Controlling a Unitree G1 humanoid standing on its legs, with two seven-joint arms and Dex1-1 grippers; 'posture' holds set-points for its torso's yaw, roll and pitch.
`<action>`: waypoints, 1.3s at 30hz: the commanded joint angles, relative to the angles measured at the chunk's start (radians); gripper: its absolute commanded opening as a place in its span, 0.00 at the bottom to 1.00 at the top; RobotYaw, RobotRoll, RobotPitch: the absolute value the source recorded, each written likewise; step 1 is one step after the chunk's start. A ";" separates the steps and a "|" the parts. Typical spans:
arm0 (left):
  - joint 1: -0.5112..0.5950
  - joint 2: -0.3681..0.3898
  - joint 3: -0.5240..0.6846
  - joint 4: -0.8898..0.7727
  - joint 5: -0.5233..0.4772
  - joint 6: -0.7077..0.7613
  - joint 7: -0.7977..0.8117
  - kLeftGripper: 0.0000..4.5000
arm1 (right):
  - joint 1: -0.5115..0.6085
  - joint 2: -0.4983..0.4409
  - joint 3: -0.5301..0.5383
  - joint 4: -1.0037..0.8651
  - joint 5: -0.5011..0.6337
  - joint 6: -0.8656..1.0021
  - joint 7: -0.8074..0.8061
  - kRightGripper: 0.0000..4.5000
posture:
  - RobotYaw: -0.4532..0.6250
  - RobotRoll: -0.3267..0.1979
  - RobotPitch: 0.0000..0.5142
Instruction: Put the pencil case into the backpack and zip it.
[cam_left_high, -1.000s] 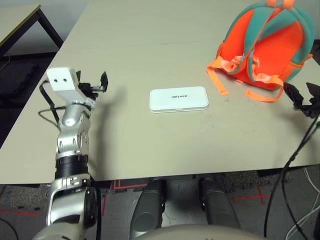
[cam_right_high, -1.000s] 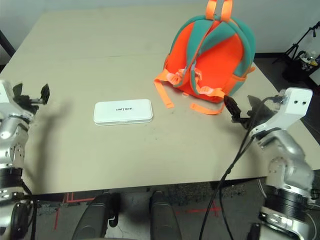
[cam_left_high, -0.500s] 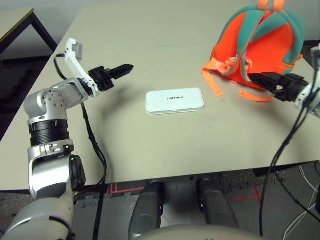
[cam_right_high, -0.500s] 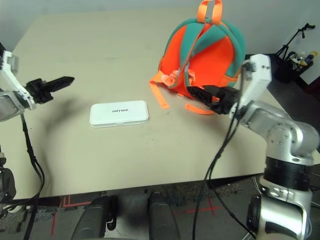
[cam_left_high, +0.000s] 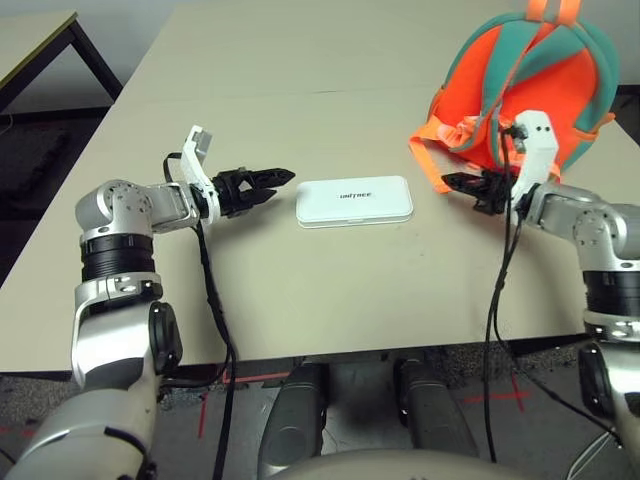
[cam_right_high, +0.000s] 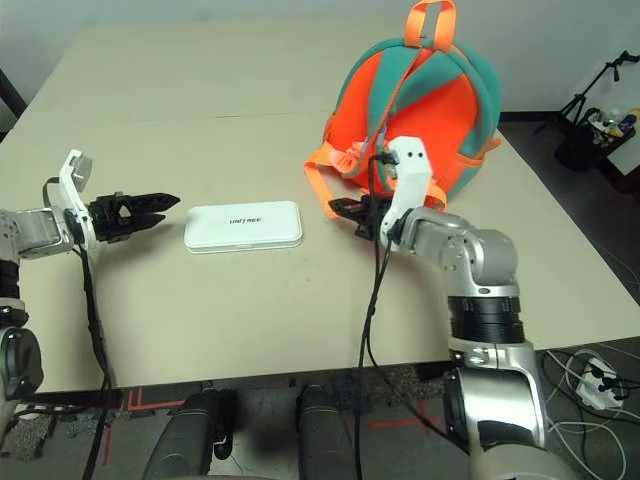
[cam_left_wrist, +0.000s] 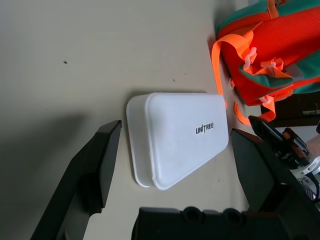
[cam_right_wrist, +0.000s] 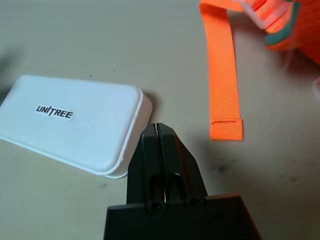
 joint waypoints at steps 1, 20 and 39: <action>-0.017 0.014 -0.011 0.055 0.030 -0.003 -0.012 1.00 | -0.005 0.017 0.030 0.011 -0.052 -0.016 -0.018 0.01 | 0.52 0.62 0.30; -0.096 -0.081 0.009 0.295 0.058 0.169 0.017 1.00 | -0.016 0.075 0.106 0.035 -0.229 -0.063 -0.037 0.01 | 0.51 0.62 0.31; -0.089 -0.099 0.002 0.320 0.119 0.097 -0.008 1.00 | -0.023 0.140 0.176 0.097 -0.338 -0.138 -0.009 0.01 | 0.52 0.62 0.28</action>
